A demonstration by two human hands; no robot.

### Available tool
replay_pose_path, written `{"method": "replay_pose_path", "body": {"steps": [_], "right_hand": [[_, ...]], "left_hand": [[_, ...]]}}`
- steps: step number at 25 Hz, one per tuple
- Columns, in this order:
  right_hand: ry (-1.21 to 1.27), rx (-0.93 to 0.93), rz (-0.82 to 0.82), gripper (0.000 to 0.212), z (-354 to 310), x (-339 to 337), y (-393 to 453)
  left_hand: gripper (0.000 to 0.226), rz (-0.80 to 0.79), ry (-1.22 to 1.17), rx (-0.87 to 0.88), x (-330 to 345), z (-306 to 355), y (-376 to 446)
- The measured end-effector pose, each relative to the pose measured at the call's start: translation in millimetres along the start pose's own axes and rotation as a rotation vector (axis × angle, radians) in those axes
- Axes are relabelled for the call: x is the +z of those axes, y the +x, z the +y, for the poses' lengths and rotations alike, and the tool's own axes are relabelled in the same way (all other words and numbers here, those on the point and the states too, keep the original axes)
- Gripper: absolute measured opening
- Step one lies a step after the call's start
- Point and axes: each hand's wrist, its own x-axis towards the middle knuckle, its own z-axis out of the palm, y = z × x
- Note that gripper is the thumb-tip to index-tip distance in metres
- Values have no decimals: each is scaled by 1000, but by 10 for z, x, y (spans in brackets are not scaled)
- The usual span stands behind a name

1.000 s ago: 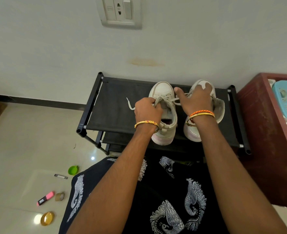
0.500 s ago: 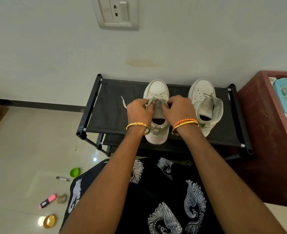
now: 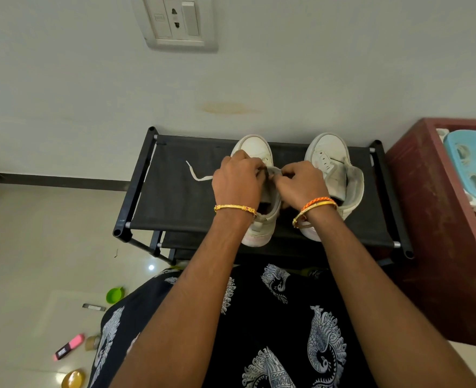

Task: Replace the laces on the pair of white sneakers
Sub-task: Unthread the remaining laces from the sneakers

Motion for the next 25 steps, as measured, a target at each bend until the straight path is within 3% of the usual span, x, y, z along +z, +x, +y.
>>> {"method": "replay_pose_path", "body": {"steps": [4, 8, 10, 12, 14, 15, 17, 18, 22, 25], "right_hand": [[95, 112, -119, 17, -35, -66, 71], [184, 207, -148, 17, -46, -70, 98], [205, 230, -144, 21, -48, -68, 95], [220, 246, -145, 24, -55, -66, 84], [235, 248, -148, 22, -62, -68, 69], [241, 246, -152, 20, -63, -69, 65], [247, 243, -156, 15, -61, -64, 60], [243, 240, -158, 14, -58, -65, 62], [218, 234, -184, 17, -46, -86, 81], [205, 246, -225, 16, -55, -111, 96]], "left_hand": [[22, -1, 88, 79, 22, 1, 56], [16, 35, -108, -11, 21, 8, 28], [9, 90, -366, -230, 7, -33, 48], [8, 101, -809, -599, -45, -120, 122], [4, 18, -1233, -951, -112, -187, 160], [8, -38, -1301, -1019, -133, -205, 167], [17, -88, -1222, -948, -117, -230, 194], [20, -50, -1115, -830, -99, -236, 200], [22, 15, -375, -104, -86, -186, 123], [19, -26, 66, 38, -57, -78, 83]]}}
